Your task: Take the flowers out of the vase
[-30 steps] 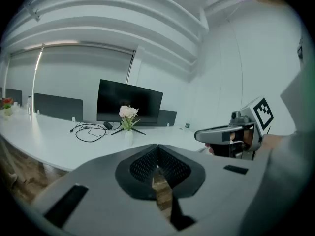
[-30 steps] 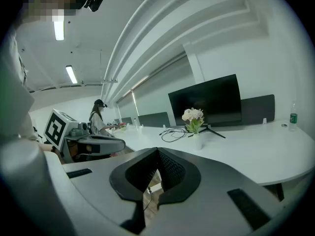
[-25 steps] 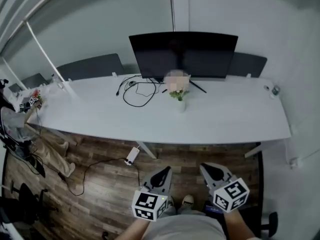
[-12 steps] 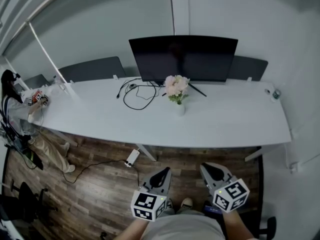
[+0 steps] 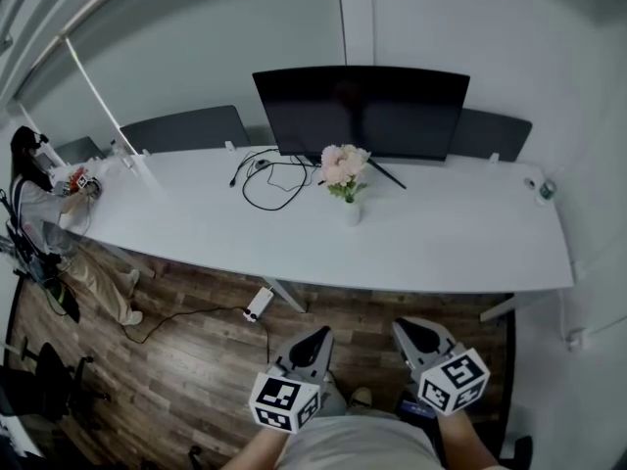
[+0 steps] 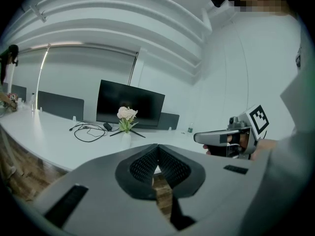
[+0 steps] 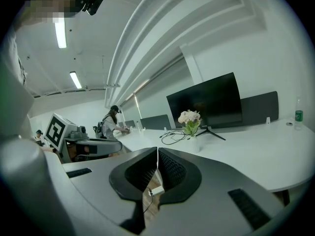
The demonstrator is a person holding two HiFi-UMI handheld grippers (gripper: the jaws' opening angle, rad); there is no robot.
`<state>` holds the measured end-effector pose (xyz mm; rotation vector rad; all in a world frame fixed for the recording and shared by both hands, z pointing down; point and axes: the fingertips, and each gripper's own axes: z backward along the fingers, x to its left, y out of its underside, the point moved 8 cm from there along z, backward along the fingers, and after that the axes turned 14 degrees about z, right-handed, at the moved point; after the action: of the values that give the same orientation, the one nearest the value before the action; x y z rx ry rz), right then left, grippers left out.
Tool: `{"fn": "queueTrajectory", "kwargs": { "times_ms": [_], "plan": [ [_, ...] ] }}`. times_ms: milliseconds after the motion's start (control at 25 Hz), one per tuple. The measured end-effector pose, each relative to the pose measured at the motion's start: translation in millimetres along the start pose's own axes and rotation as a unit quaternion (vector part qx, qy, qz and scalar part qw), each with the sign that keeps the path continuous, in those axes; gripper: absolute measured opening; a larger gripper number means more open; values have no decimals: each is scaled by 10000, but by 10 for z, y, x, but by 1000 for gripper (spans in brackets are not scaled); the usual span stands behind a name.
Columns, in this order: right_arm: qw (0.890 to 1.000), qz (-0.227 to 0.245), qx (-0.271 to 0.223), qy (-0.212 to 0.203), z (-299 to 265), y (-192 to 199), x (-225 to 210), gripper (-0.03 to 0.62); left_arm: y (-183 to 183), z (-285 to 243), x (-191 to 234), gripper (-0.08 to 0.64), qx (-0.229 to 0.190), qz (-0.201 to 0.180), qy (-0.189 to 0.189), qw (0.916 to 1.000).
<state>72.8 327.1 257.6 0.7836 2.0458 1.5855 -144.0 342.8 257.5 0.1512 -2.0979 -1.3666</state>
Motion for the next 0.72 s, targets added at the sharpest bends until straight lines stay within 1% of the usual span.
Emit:
{"fn": "queueTrajectory", "kwargs": {
  "times_ms": [160,360,720],
  "plan": [
    [10000,-58,4,2,-64,34,-86,32,-4,-94,63,3,39,84,-21,10000],
    [9999,-93,74,-13,-271,33,-257,32,-81,-371,214,3,50,69,-13,10000],
    [9998,-73,129,121,-879,-158,-775,33,-520,-1048,596,3,119,-66,101,9999]
  ]
}}
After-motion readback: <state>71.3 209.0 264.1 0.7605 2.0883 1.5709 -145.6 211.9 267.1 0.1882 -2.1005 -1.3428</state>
